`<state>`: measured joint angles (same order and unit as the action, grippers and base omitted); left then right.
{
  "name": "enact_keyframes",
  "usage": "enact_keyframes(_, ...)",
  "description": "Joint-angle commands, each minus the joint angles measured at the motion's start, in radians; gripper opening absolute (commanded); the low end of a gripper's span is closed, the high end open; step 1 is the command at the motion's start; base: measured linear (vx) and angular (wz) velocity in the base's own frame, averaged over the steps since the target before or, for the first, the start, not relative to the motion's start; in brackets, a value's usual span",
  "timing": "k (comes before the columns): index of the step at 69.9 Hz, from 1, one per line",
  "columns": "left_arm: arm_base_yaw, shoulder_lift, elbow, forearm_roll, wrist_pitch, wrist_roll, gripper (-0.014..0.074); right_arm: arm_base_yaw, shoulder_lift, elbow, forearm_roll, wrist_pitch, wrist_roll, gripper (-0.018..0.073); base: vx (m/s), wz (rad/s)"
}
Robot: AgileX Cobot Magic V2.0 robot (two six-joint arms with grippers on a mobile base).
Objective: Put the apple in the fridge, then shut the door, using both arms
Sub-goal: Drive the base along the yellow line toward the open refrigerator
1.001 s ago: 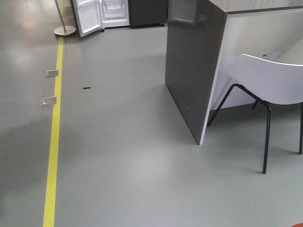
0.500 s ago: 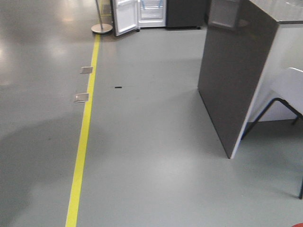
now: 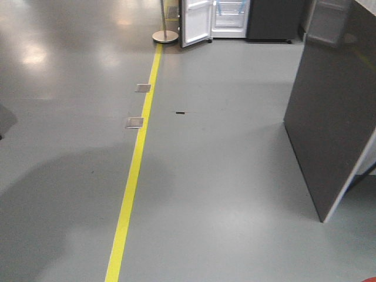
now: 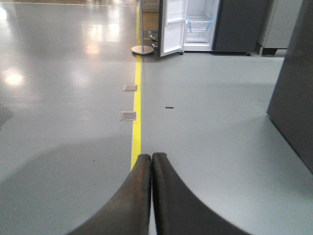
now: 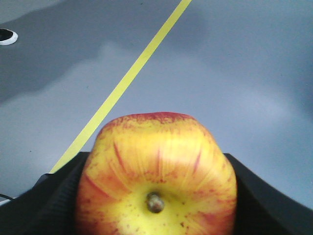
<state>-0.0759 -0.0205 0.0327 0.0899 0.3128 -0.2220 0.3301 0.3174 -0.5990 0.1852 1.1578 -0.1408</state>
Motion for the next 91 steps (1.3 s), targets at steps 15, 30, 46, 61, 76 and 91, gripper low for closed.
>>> enact_keyframes(15, -0.004, -0.005, -0.031, 0.0, -0.062, -0.008, -0.0006, -0.002, 0.01, -0.027, 0.008, -0.062, -0.003, 0.0381, 0.2, 0.22)
enact_keyframes(30, -0.004, -0.005, -0.031, 0.0, -0.062, -0.008, -0.0006, -0.002, 0.01, -0.027, 0.008, -0.062, -0.003, 0.0381, 0.23, 0.14)
enact_keyframes(46, -0.004, -0.005, -0.031, 0.0, -0.062, -0.008, -0.0006, -0.002, 0.01, -0.027, 0.008, -0.063, -0.003, 0.0381, 0.25, 0.04)
enact_keyframes(61, -0.004, -0.005, -0.031, 0.0, -0.062, -0.008, -0.0006, -0.002, 0.01, -0.027, 0.008, -0.063, -0.003, 0.0381, 0.26, -0.06)
enact_keyframes(76, -0.004, -0.005, -0.031, 0.0, -0.062, -0.008, -0.0006, -0.002, 0.01, -0.027, 0.008, -0.063, -0.003, 0.0381, 0.27, -0.12)
enact_keyframes(91, -0.004, -0.005, -0.031, 0.0, -0.062, -0.008, -0.0006, -0.002, 0.01, -0.027, 0.008, -0.063, -0.003, 0.0381, 0.29, -0.14)
